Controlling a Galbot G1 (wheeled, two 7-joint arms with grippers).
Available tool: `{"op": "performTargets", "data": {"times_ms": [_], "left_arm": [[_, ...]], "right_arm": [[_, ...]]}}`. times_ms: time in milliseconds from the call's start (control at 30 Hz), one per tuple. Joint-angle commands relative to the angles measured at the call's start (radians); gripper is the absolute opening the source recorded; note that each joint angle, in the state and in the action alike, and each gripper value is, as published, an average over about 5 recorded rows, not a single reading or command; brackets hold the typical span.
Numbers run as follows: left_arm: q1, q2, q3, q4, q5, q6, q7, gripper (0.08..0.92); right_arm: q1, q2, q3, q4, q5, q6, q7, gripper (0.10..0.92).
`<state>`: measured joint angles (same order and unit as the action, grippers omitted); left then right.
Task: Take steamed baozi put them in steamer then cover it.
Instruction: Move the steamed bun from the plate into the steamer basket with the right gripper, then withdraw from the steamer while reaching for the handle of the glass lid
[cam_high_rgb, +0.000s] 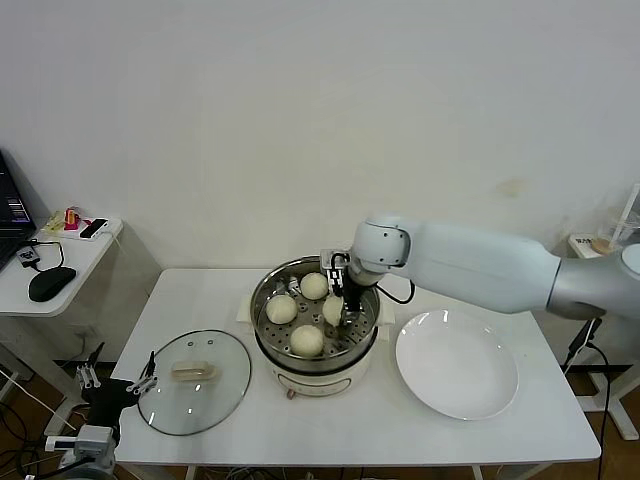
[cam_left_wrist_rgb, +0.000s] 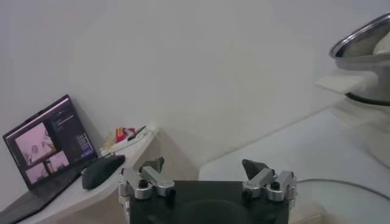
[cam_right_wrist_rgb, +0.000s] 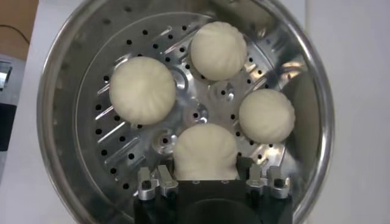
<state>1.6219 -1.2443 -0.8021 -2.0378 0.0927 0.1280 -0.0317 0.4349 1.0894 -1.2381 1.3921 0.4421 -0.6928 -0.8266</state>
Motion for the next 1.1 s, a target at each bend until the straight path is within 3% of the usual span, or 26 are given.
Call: {"op": "performTargets", "data": {"times_ms": [33,167,367,500,600,700,867,967,1100], "left_arm": [[0.000,-0.002,0.002,0.001,0.000,0.000,0.000,0.823],[0.001,-0.002,0.001,0.000,0.000,0.000,0.000,0.823],[0.001,0.002,0.000,-0.003,-0.002,0.002,-0.002,0.823],[0.001,0.004,-0.001,-0.007,-0.002,0.003,-0.002,0.823],[0.001,0.004,0.000,-0.007,-0.002,0.003,-0.002,0.823],[-0.001,0.003,0.002,-0.006,-0.004,0.000,-0.003,0.823],[-0.005,-0.001,0.016,0.007,-0.014,-0.037,-0.008,0.823],[-0.006,-0.005,0.026,0.015,-0.013,-0.056,-0.009,0.823],[-0.006,-0.009,0.033,0.024,-0.008,-0.073,-0.012,0.823]], "right_arm": [[-0.012,0.009,0.002,-0.010,-0.020,-0.010,0.006,0.628],[-0.004,-0.012,0.011,0.006,-0.024,-0.007,-0.009,0.644],[0.022,-0.073,0.054,0.050,-0.023,-0.004,-0.032,0.785],[0.032,-0.142,0.093,0.104,-0.013,0.001,-0.005,0.819],[0.000,-0.212,0.150,0.183,0.044,0.010,0.127,0.822],[-0.087,-0.292,0.241,0.265,0.106,0.046,0.351,0.823],[-0.407,-0.409,0.528,0.359,0.122,0.242,0.718,0.823],[-0.668,-0.416,0.784,0.382,0.064,0.379,0.828,0.823],[-1.016,-0.353,1.172,0.393,-0.063,0.526,0.867,0.823]]}}
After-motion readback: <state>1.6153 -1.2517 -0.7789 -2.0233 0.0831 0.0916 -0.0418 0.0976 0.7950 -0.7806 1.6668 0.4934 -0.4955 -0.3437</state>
